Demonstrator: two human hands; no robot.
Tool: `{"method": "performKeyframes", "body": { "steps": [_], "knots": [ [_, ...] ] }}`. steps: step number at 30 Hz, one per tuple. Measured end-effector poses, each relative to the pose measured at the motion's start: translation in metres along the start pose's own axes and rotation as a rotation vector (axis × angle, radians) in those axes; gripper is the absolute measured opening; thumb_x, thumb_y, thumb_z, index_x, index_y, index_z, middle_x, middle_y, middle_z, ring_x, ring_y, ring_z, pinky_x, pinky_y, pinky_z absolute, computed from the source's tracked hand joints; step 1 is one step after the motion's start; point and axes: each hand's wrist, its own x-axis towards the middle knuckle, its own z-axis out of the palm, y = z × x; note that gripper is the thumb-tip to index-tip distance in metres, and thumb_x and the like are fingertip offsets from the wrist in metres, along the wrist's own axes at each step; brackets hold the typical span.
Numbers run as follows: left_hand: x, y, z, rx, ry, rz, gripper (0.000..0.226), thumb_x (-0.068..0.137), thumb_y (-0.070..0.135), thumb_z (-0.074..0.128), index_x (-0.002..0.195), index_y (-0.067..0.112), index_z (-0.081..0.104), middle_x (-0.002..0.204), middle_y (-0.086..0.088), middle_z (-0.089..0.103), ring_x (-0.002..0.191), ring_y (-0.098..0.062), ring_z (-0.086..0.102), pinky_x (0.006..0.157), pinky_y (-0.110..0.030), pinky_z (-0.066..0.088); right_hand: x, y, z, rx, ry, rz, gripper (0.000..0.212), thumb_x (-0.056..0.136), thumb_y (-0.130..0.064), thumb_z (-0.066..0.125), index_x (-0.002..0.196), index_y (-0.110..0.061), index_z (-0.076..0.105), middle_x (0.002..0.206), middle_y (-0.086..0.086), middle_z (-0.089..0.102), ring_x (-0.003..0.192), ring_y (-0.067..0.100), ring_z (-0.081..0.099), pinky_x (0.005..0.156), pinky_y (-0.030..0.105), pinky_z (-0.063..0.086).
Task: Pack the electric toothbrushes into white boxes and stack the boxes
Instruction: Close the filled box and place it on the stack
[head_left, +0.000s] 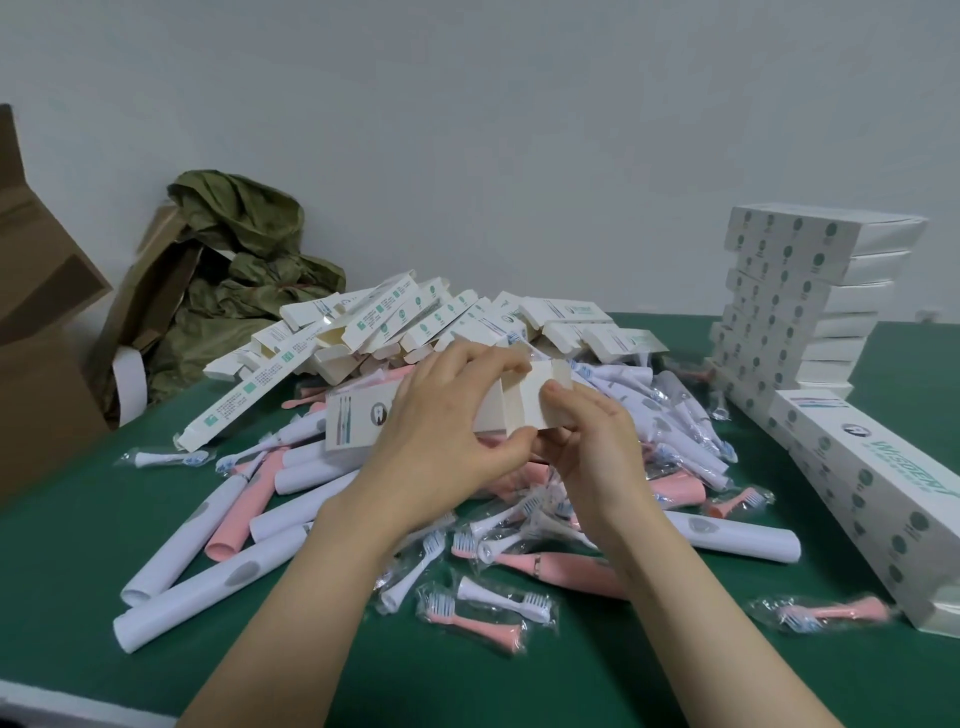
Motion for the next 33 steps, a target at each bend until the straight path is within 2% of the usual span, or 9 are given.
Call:
{"method": "performKeyframes", "body": {
  "steps": [3, 6, 10, 12, 16, 20, 23, 29, 33],
  "knots": [
    [0.002, -0.002, -0.006, 0.09, -0.032, 0.069, 0.066, 0.072, 0.046, 0.075, 0.131, 0.036, 0.046, 0.124, 0.014, 0.047, 0.112, -0.003, 0.036, 0.092, -0.026, 0.032, 0.0, -0.002, 0.002, 0.029, 0.006, 0.007, 0.024, 0.092, -0.002, 0.047, 0.078, -0.008, 0.066, 0.06, 0.001, 0.065, 0.048, 0.013, 0.058, 0.044, 0.022, 0.049],
    [0.002, -0.003, -0.007, 0.084, -0.003, 0.121, 0.062, 0.077, 0.038, 0.075, 0.133, 0.03, 0.049, 0.125, 0.01, 0.051, 0.112, -0.006, 0.04, 0.094, -0.028, 0.037, 0.001, -0.002, 0.002, 0.086, -0.014, -0.006, 0.026, 0.092, 0.0, 0.044, 0.08, -0.006, 0.066, 0.061, 0.001, 0.066, 0.052, 0.012, 0.061, 0.047, 0.02, 0.05],
    [0.0, 0.003, -0.006, 0.065, -0.011, 0.1, 0.069, 0.073, 0.068, 0.051, 0.132, 0.032, 0.049, 0.119, 0.018, 0.046, 0.112, -0.001, 0.035, 0.094, -0.006, 0.021, -0.001, -0.001, 0.001, 0.082, -0.058, 0.0, 0.022, 0.094, -0.002, 0.044, 0.088, -0.005, 0.065, 0.063, 0.002, 0.066, 0.057, 0.015, 0.061, 0.05, 0.025, 0.05],
    [0.001, 0.009, -0.001, 0.088, 0.062, 0.059, 0.061, 0.08, 0.067, 0.042, 0.121, 0.026, 0.059, 0.116, 0.012, 0.054, 0.109, -0.007, 0.041, 0.094, -0.015, 0.028, -0.002, 0.002, 0.0, 0.033, -0.065, -0.02, 0.021, 0.096, -0.002, 0.044, 0.088, -0.006, 0.063, 0.061, -0.004, 0.064, 0.057, 0.012, 0.06, 0.054, 0.027, 0.051],
    [0.003, 0.018, 0.007, 0.186, 0.165, 0.048, 0.038, 0.084, 0.044, 0.062, 0.112, 0.019, 0.064, 0.108, 0.002, 0.06, 0.104, -0.018, 0.048, 0.094, -0.025, 0.027, -0.004, 0.003, 0.0, 0.014, -0.047, -0.028, 0.025, 0.097, -0.002, 0.044, 0.084, -0.009, 0.064, 0.06, -0.007, 0.063, 0.055, 0.008, 0.06, 0.053, 0.022, 0.051],
    [0.0, 0.012, 0.005, 0.18, 0.041, 0.072, 0.062, 0.077, 0.041, 0.071, 0.132, 0.024, 0.051, 0.122, 0.006, 0.053, 0.113, -0.011, 0.041, 0.09, -0.018, 0.024, -0.001, 0.003, -0.004, 0.008, -0.012, 0.029, 0.02, 0.096, -0.006, 0.046, 0.098, -0.001, 0.066, 0.074, 0.008, 0.067, 0.061, 0.017, 0.063, 0.055, 0.028, 0.052],
    [0.0, 0.007, 0.001, 0.172, -0.011, 0.076, 0.074, 0.076, 0.038, 0.073, 0.14, 0.02, 0.041, 0.129, 0.003, 0.05, 0.119, -0.014, 0.04, 0.096, -0.025, 0.03, 0.0, 0.004, -0.003, 0.002, -0.015, 0.055, 0.02, 0.096, -0.006, 0.047, 0.097, -0.001, 0.066, 0.073, 0.007, 0.066, 0.058, 0.011, 0.06, 0.051, 0.02, 0.049],
    [0.001, -0.002, -0.014, 0.297, -0.013, 0.116, 0.067, 0.074, 0.029, 0.071, 0.132, 0.003, 0.048, 0.122, -0.012, 0.057, 0.113, -0.029, 0.051, 0.096, -0.036, 0.037, 0.002, -0.006, -0.003, 0.072, -0.173, 0.097, 0.031, 0.1, -0.013, 0.041, 0.086, -0.011, 0.069, 0.074, 0.003, 0.071, 0.066, 0.013, 0.069, 0.057, 0.021, 0.055],
    [0.001, -0.027, -0.034, 0.427, 0.094, -0.031, 0.072, 0.07, 0.029, 0.072, 0.131, -0.002, 0.049, 0.12, -0.018, 0.058, 0.11, -0.035, 0.054, 0.096, -0.05, 0.041, 0.011, -0.016, -0.024, -0.314, -0.025, 0.031, 0.013, 0.095, -0.009, 0.054, 0.093, -0.008, 0.066, 0.084, 0.004, 0.073, 0.077, 0.016, 0.067, 0.062, 0.022, 0.055]
  ]
}}
